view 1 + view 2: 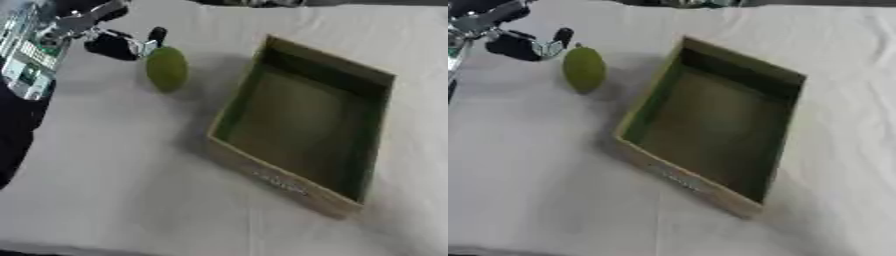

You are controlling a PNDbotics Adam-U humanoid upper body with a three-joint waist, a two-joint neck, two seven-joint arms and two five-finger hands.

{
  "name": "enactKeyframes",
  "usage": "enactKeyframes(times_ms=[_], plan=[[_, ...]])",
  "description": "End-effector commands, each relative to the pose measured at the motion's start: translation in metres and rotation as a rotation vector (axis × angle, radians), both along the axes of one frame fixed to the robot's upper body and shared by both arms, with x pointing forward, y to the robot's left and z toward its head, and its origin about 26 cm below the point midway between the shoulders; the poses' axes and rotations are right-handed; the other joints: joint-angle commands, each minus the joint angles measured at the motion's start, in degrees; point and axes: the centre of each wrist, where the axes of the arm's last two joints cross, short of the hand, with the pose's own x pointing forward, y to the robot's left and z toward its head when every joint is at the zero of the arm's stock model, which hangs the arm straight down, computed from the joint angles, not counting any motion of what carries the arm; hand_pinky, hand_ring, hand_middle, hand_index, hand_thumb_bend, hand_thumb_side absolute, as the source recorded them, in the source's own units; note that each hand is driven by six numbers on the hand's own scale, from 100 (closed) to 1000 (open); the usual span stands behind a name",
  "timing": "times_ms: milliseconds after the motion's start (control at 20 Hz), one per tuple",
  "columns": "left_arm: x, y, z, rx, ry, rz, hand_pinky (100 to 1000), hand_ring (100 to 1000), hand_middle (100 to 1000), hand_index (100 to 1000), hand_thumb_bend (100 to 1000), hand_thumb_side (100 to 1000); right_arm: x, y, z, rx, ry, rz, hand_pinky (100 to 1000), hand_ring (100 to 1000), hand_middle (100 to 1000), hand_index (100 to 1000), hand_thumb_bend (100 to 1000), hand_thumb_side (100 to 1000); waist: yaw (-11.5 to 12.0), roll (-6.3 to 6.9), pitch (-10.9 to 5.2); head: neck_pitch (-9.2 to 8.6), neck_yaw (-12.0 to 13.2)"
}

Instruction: Pick up objects on the table and place them in the box.

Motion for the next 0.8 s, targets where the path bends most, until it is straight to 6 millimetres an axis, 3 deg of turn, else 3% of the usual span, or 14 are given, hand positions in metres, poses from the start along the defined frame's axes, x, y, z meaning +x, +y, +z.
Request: enactKeyframes(times_ms=[50,100,250,600,800], plan=[[-0.0002,0.0008,0.006,0.028,0.005,0.001,884,948,922,988,100,623,-0.0048,-0.0011,0.0061,-0.012,-0.025,0.0,824,724,595,746,100,470,-0.02,0.07,-1.37,-0.58,0.1],[0.0003,-0.0002,0.0043,0.041,0.018,-0.004,889,953,925,985,100,760,-0.0047,-0.001,0.0058,-0.012,-0.023,0.001,825,725,595,746,100,470,-0.07,0.08,-1.37,-0.71,0.2],[0.0007,-0.0015,0.0035,0.074,0.053,-0.005,892,953,920,982,100,907,-0.0045,-0.0006,0.0049,-0.013,-0.018,0.003,825,726,595,746,100,470,-0.17,0.08,-1.38,-1.03,0.47],[0.0014,-0.0003,0.0029,0.135,0.134,0.047,883,948,902,979,150,997,-0.0042,0.0001,0.0032,-0.014,-0.009,0.009,827,728,595,747,100,470,-0.31,0.12,-1.32,-1.42,0.8],[0.0014,0.0001,0.0025,0.158,0.161,0.077,881,940,896,970,199,1000,-0.004,0.0006,0.0026,-0.016,-0.005,0.012,828,729,595,747,100,470,-0.47,0.13,-1.29,-1.32,0.78]])
